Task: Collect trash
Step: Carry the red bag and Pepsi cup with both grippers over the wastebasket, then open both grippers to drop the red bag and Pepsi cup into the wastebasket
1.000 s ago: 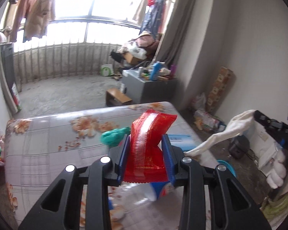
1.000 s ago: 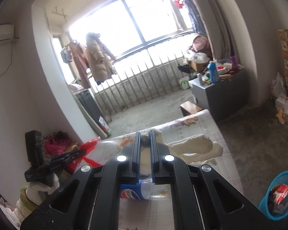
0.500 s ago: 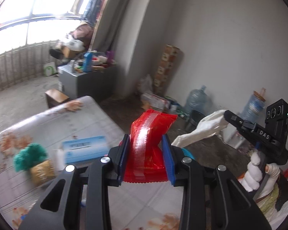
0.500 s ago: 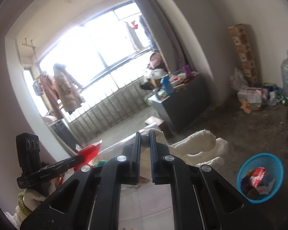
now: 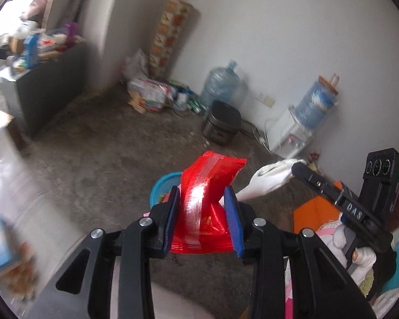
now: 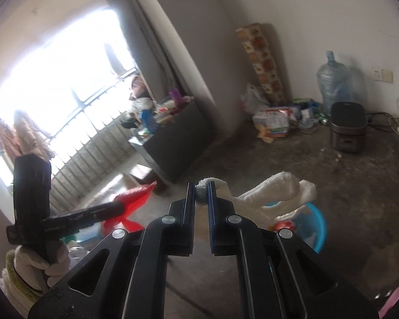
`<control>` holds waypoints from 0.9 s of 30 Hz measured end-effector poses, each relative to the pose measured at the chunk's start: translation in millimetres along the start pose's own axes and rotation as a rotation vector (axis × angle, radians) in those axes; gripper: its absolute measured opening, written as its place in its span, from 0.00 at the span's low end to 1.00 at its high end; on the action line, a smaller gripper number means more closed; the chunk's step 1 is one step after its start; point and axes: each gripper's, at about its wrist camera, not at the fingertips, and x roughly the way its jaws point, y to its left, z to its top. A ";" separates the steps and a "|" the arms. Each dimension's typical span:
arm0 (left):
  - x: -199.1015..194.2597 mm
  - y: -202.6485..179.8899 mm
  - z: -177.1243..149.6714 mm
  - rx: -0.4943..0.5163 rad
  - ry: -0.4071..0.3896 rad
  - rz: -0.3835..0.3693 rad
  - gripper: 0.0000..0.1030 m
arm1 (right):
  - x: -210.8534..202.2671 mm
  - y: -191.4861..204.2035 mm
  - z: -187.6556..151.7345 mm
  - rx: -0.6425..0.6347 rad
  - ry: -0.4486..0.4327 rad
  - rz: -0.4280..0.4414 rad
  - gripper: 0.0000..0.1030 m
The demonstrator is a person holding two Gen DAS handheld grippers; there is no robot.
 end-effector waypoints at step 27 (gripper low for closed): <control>272.9 21.1 15.8 -0.207 0.340 0.032 0.66 | 130.6 -158.5 -62.8 0.420 0.255 -0.272 0.36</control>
